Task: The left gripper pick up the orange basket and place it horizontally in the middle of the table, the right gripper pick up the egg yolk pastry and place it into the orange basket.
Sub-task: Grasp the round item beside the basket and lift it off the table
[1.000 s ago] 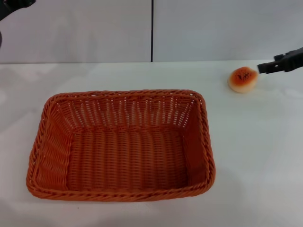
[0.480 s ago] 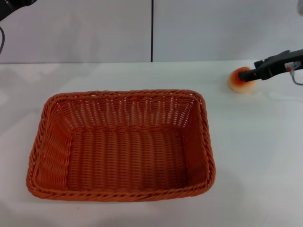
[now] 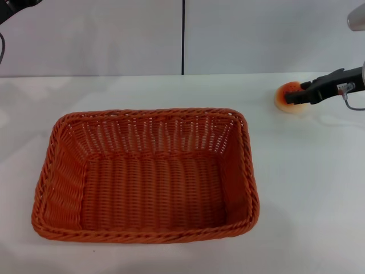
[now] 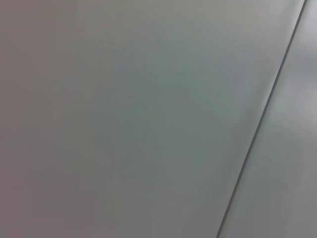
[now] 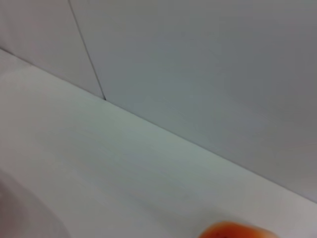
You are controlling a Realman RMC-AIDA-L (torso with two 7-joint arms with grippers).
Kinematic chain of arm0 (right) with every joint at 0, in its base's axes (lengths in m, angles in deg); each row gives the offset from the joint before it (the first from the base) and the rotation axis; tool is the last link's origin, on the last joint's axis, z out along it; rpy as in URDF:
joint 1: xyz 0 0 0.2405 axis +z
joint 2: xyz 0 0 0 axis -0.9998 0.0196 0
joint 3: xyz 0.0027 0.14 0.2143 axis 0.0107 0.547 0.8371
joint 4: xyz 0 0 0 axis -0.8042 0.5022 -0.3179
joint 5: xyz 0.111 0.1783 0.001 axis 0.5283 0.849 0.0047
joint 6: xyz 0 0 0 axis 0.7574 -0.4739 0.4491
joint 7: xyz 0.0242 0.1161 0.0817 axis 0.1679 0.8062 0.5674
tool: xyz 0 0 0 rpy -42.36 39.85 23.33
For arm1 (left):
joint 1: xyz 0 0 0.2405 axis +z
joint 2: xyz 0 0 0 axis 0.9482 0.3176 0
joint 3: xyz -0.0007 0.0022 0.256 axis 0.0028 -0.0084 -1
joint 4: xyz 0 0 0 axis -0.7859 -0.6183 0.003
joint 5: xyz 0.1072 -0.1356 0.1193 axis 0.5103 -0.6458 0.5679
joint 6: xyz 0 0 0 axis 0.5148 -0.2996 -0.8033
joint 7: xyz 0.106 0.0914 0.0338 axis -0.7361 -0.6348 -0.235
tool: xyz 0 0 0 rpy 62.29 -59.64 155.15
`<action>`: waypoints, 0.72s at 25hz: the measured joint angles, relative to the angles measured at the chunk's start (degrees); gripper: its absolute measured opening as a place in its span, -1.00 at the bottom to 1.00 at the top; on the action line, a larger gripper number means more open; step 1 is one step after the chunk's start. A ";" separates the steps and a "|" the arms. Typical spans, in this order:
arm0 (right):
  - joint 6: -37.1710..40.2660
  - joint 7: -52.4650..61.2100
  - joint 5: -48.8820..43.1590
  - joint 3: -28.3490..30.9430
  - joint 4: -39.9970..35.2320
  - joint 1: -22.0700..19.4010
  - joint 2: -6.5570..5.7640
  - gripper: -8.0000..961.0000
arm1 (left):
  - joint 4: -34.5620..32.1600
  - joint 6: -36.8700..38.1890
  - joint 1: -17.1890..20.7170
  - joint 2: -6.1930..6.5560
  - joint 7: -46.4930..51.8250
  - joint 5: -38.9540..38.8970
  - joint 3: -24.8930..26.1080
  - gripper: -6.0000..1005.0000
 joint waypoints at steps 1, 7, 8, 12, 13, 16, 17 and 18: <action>0.00 0.00 0.00 0.26 -0.02 -0.12 0.04 0.30 | 0.06 0.00 -0.01 0.00 -0.03 0.00 0.00 0.08; 0.12 -0.04 0.04 0.45 -1.18 -0.87 0.11 -0.23 | 0.59 0.00 -0.13 0.06 -0.14 0.00 0.01 0.07; 0.17 -0.04 0.13 0.45 -1.55 -1.08 0.13 -0.26 | 0.67 0.00 -0.16 0.06 -0.17 0.00 0.00 0.07; 0.53 -0.04 0.59 0.62 -3.53 -2.23 0.32 -0.39 | 0.71 -0.01 -0.20 0.14 -0.26 0.00 -0.04 0.07; 0.70 -0.02 0.81 0.66 -4.39 -2.75 0.50 -0.43 | 0.71 0.00 -0.18 0.16 -0.29 0.00 -0.06 0.07; 3.60 0.01 3.53 0.81 -10.79 -6.12 1.41 -0.49 | 0.90 -0.11 -0.18 0.18 -0.45 -0.02 -0.08 0.07; 3.60 0.01 3.53 0.81 -10.79 -6.12 1.41 -0.51 | 0.90 -0.11 -0.18 0.18 -0.45 -0.02 -0.08 0.07; 5.09 -0.09 4.80 0.83 -13.73 -7.56 1.81 -0.52 | 1.37 -0.22 -0.22 0.20 -0.50 -0.04 -0.09 0.07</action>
